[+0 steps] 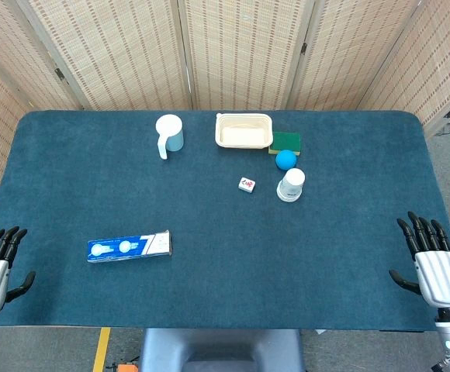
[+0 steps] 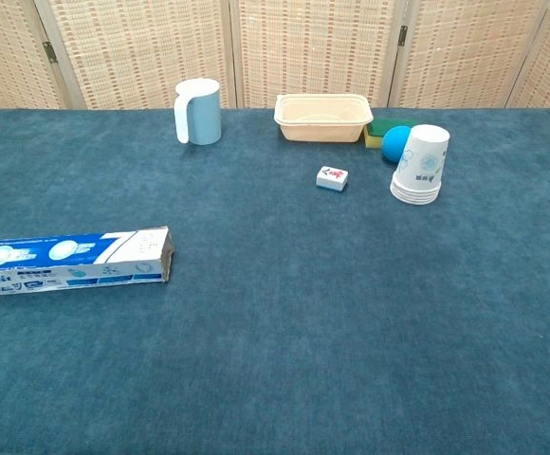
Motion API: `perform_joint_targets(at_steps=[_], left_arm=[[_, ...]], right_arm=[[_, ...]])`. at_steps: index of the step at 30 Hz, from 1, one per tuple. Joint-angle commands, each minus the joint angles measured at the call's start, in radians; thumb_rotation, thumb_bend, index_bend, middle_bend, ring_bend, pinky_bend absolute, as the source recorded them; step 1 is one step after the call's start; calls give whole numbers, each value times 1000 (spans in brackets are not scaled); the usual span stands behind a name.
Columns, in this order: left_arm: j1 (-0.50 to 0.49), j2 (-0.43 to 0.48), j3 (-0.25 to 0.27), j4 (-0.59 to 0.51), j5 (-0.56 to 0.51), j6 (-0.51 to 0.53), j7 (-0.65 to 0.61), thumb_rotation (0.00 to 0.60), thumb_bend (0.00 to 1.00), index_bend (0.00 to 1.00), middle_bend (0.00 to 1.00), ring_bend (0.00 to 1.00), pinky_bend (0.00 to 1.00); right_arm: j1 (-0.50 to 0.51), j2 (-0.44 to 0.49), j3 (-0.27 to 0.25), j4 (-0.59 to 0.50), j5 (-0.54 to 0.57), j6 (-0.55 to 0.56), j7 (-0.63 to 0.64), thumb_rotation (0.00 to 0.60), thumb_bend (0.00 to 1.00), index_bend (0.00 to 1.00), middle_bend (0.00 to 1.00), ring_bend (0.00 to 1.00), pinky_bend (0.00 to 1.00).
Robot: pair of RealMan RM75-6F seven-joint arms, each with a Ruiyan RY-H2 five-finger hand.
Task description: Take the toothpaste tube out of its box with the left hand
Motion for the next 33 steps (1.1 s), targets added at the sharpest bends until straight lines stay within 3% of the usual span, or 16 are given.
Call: perform_joint_targets(at_steps=[1,10,19,29,33], left_arm=[[0,0,2,0,2,0,0,600,347,124,112,86,112],[-13,10,4,8,3,-32,-54,600,347,125,111,79,118],[-91,-2,18,104,-1,-221,-340,600,347,168,127,113,232],[-160,-78,13,114,-43,-331,-263,600,328,163,140,141,232],[-204,-75,12,73,-107,-436,-206,600,295,140,141,140,229]], right_arm=[[1,0,-1,0,0,-3,-1,600,221,0,0,0,0],[0,-3,0,-1,-1,3,-5,600,221,0,0,0,0],[9,-6,12,5,16,-12,12,600,220,0,0,0,0],[8,2,10,9,8,-6,33,600,221,0,0,0,0],[6,5,8,9,1,-1,42,600,220,0,0,0,0]])
